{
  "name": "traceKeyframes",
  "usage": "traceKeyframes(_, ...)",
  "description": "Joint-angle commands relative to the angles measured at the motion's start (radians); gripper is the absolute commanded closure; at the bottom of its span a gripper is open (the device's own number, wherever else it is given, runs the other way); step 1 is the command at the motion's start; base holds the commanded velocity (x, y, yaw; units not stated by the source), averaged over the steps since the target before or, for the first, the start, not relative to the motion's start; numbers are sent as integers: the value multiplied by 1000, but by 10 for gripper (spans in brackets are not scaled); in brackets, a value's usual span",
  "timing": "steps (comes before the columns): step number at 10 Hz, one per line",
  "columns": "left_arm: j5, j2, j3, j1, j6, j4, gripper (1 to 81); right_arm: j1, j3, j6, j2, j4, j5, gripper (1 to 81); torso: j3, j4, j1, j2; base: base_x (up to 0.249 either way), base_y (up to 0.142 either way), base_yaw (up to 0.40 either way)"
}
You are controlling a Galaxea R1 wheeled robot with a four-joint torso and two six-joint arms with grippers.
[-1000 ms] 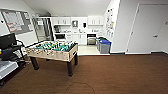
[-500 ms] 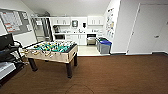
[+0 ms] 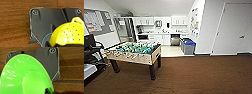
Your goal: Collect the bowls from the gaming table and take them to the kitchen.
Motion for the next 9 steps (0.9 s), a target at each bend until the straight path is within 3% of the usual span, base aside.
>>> traceKeyframes(1,42,-14,-5,-38,3,7,811,32,-3,-3,-12,-8,-48,811,0,0,0,0,142,0,0)
traceKeyframes(9,42,-9,-6,-36,3,7,811,35,-3,-3,-9,-8,-50,811,0,0,0,0,142,0,0)
